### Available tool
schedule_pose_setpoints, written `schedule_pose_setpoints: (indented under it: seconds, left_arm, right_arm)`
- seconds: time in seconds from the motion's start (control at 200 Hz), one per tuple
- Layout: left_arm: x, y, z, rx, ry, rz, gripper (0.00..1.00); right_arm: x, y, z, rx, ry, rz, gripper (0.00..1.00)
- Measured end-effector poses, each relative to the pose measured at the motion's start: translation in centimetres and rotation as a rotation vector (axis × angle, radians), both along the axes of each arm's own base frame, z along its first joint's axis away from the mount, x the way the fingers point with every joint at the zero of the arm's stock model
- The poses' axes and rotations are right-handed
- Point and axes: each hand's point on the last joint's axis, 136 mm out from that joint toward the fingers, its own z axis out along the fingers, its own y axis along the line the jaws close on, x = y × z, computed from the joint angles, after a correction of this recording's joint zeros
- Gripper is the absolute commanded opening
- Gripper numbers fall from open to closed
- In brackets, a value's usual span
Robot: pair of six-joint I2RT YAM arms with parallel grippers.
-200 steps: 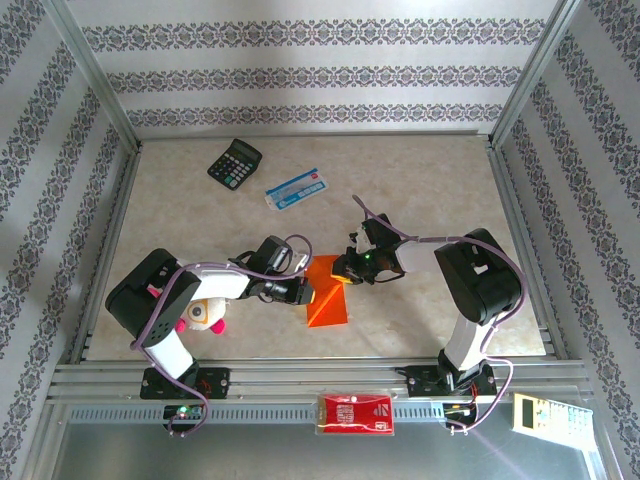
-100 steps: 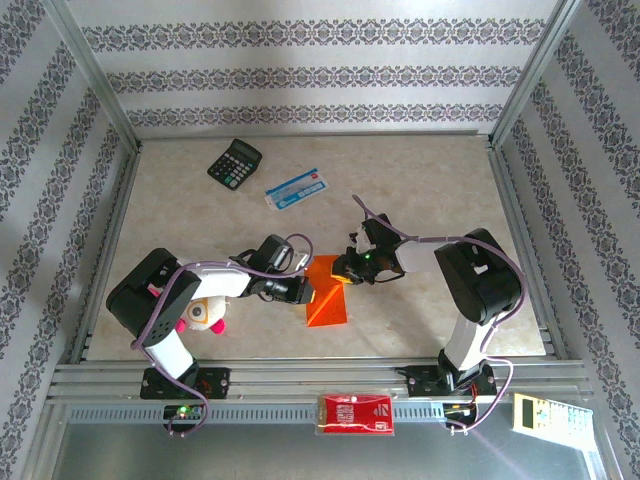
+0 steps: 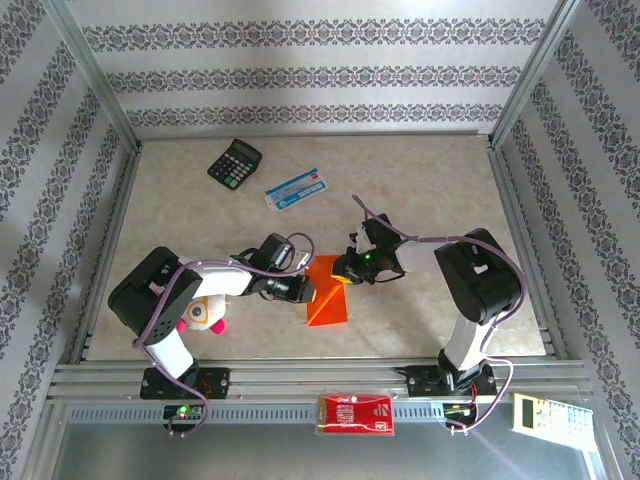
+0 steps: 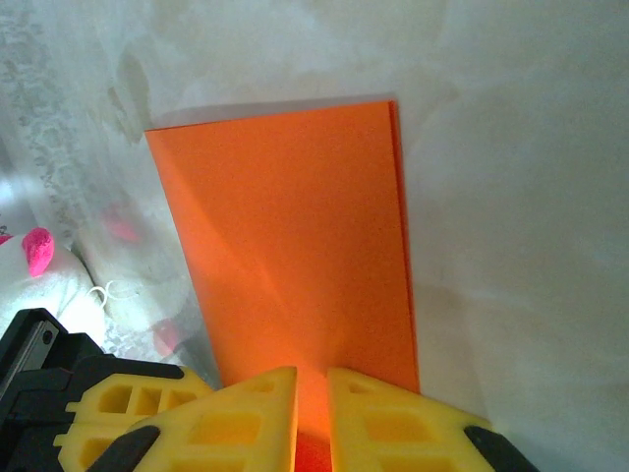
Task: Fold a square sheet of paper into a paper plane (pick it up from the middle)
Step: Fold the triangle a second time at the center of the table.
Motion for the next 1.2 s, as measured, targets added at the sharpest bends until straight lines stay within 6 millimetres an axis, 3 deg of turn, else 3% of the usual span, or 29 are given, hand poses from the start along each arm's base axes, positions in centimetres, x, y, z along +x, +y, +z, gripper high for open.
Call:
schedule_pose_setpoints:
  seconds: [1.199]
  left_arm:
    - [-0.03, 0.16, -0.16, 0.016, 0.008, 0.002, 0.00]
  right_arm:
    - [-0.02, 0.00, -0.02, 0.001, -0.001, 0.003, 0.18]
